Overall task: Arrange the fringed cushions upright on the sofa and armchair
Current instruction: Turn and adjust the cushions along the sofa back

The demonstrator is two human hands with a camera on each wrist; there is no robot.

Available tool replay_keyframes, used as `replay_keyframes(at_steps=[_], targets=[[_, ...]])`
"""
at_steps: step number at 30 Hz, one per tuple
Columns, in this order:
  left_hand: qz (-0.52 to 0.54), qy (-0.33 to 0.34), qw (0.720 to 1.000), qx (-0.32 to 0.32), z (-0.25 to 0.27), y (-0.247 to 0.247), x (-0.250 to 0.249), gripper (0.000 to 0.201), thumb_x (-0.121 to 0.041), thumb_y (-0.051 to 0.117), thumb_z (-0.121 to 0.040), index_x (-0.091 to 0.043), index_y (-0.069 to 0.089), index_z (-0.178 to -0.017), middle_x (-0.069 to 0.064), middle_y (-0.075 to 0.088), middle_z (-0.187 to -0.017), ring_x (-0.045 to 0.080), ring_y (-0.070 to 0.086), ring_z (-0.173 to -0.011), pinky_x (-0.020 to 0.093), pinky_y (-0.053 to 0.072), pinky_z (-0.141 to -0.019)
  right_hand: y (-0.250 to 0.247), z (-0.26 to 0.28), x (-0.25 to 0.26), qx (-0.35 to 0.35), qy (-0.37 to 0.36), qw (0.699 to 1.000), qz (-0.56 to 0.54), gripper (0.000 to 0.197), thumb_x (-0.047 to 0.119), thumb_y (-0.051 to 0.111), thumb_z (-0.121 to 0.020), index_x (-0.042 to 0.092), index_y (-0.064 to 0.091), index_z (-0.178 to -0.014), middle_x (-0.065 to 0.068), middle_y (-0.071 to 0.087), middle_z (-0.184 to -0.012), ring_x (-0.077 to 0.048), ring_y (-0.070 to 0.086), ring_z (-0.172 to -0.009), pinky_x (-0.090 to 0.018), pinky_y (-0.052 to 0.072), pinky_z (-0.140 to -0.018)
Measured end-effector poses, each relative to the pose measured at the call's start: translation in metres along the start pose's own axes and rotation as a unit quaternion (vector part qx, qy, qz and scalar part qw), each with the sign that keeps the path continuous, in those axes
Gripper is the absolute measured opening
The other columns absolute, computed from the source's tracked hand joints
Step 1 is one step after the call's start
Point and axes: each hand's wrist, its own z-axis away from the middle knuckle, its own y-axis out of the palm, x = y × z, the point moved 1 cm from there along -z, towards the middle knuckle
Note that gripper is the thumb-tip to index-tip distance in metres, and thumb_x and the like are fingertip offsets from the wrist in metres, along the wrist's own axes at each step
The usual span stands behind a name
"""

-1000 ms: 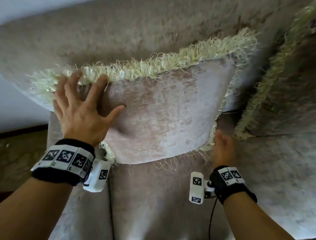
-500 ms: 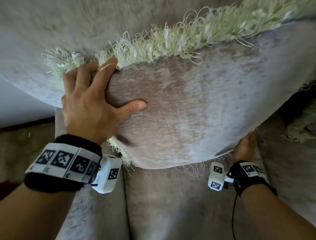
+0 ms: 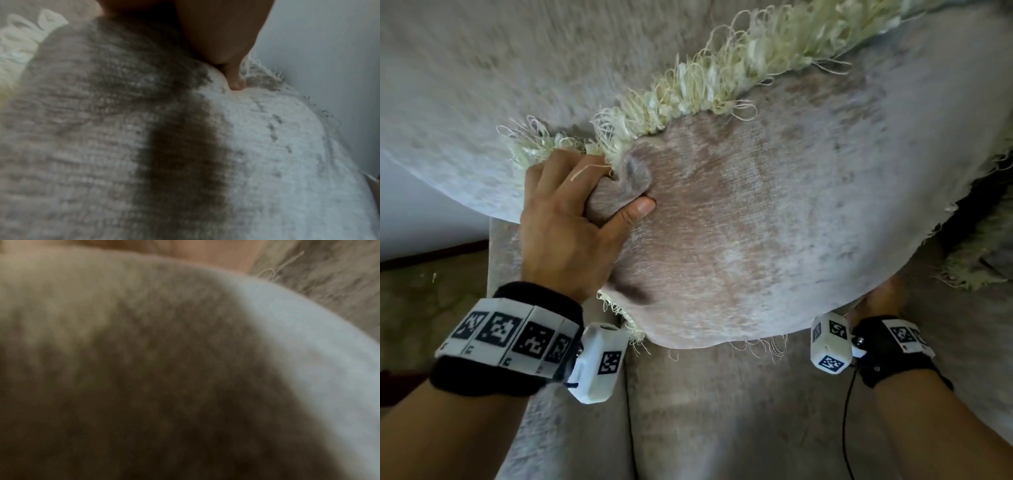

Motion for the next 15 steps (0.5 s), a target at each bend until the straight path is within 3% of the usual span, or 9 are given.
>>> replay_keyframes(at_steps=[3, 5, 7, 9, 11, 13, 15], targets=[[0.039, -0.039, 0.998, 0.0, 0.013, -0.012, 0.004, 0.055, -0.056, 0.066, -0.085, -0.002, 0.067, -0.094, -0.003, 0.052, -0.102, 0.039, 0.054, -0.102, 0.033, 0.037, -0.084, 0.005, 0.024, 0.038, -0.009, -0.071, 0.997, 0.015, 0.049, 0.068, 0.062, -0.08, 0.028, 0.073, -0.106, -0.004, 0.073, -0.115, -0.039, 0.066, -0.109, -0.046, 0.053, -0.087], [0.078, -0.069, 0.995, -0.007, 0.025, -0.021, 0.009, 0.039, -0.052, 0.065, -0.085, -0.013, 0.063, -0.089, -0.018, 0.047, -0.098, 0.028, 0.052, -0.099, 0.032, 0.038, -0.083, 0.012, 0.038, 0.071, -0.032, -0.168, 0.981, 0.093, 0.045, 0.072, 0.066, -0.069, 0.033, 0.071, -0.091, -0.004, 0.071, -0.106, -0.036, 0.066, -0.103, -0.051, 0.055, -0.084], [0.101, -0.102, 0.989, -0.019, 0.037, -0.027, 0.012, 0.027, -0.051, 0.064, -0.083, -0.025, 0.056, -0.089, -0.025, 0.047, -0.098, 0.017, 0.049, -0.097, 0.027, 0.037, -0.082, 0.014, 0.043, 0.104, -0.053, -0.251, 0.956, 0.142, 0.031, 0.066, 0.058, -0.081, 0.036, 0.068, -0.08, -0.003, 0.067, -0.095, -0.026, 0.062, -0.093, -0.059, 0.053, -0.086], [0.111, -0.142, 0.983, -0.02, 0.048, -0.028, 0.012, 0.032, -0.049, 0.063, -0.082, -0.019, 0.059, -0.091, -0.018, 0.049, -0.099, 0.011, 0.047, -0.097, 0.024, 0.036, -0.082, 0.015, 0.043, 0.131, -0.061, -0.297, 0.933, 0.196, 0.037, 0.062, 0.049, -0.09, 0.031, 0.063, -0.077, -0.009, 0.064, -0.091, -0.022, 0.057, -0.085, -0.061, 0.053, -0.086], [0.111, -0.178, 0.978, -0.013, 0.056, -0.025, 0.01, 0.035, -0.047, 0.064, -0.082, -0.015, 0.06, -0.094, 0.001, 0.053, -0.102, 0.007, 0.045, -0.094, 0.024, 0.034, -0.081, 0.016, 0.047, 0.155, -0.051, -0.343, 0.905, 0.245, 0.046, 0.068, 0.046, -0.093, 0.027, 0.054, -0.074, -0.01, 0.057, -0.084, -0.019, 0.051, -0.078, -0.053, 0.051, -0.081], [0.121, -0.215, 0.969, -0.004, 0.062, -0.018, 0.008, 0.034, -0.051, 0.063, -0.082, -0.022, 0.056, -0.097, 0.001, 0.051, -0.105, 0.013, 0.049, -0.094, 0.027, 0.035, -0.082, 0.015, 0.056, 0.172, -0.046, -0.39, 0.875, 0.285, 0.058, 0.083, 0.044, -0.088, 0.027, 0.048, -0.074, -0.01, 0.049, -0.082, -0.018, 0.044, -0.077, -0.046, 0.045, -0.073], [0.12, -0.243, 0.962, 0.006, 0.067, -0.01, 0.004, 0.036, -0.049, 0.064, -0.085, -0.017, 0.058, -0.101, -0.002, 0.048, -0.107, 0.02, 0.051, -0.097, 0.028, 0.035, -0.083, 0.017, 0.068, 0.183, -0.032, -0.426, 0.845, 0.323, 0.081, 0.091, 0.035, -0.082, 0.011, 0.05, -0.077, -0.011, 0.044, -0.081, -0.016, 0.039, -0.077, -0.033, 0.037, -0.068]])
